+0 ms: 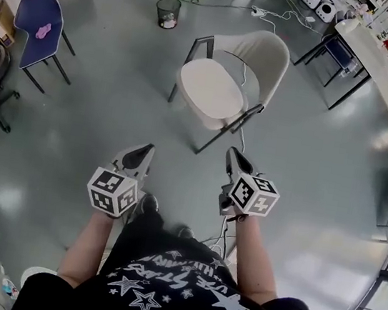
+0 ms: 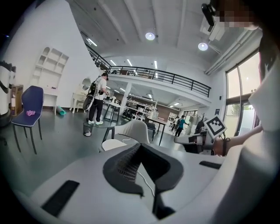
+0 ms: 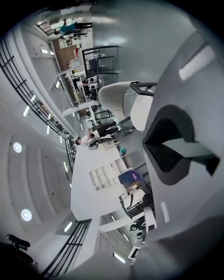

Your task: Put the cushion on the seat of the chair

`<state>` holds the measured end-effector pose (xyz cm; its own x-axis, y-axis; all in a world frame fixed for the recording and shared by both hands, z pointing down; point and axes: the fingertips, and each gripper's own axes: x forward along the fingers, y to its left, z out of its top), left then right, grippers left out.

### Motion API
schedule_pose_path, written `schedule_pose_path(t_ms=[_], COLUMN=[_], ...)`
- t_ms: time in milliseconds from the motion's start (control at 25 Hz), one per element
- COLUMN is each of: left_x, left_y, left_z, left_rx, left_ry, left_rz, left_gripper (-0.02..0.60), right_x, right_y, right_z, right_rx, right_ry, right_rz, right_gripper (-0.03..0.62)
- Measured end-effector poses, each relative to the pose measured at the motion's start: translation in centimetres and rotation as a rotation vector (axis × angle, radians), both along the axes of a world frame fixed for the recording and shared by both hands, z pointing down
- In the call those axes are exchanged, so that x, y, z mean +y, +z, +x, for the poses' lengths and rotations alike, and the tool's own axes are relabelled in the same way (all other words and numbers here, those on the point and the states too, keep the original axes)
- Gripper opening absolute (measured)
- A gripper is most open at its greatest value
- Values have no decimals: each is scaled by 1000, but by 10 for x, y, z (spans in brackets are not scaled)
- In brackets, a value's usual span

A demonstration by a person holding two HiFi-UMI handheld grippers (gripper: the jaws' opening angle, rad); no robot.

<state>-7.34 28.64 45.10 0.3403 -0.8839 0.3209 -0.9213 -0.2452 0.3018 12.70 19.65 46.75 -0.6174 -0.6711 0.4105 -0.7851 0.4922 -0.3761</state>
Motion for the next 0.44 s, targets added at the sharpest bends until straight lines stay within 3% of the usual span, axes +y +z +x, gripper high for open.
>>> schedule_pose_path(t_ms=[440], left_x=[58], left_y=[9], left_z=[84], left_rx=[-69], left_ry=[-29], left_rz=[-49], left_gripper=[8], right_x=[56], right_y=[37], right_z=[86], right_rx=[-47], right_ry=[11], right_rz=[-107], right_gripper=[3])
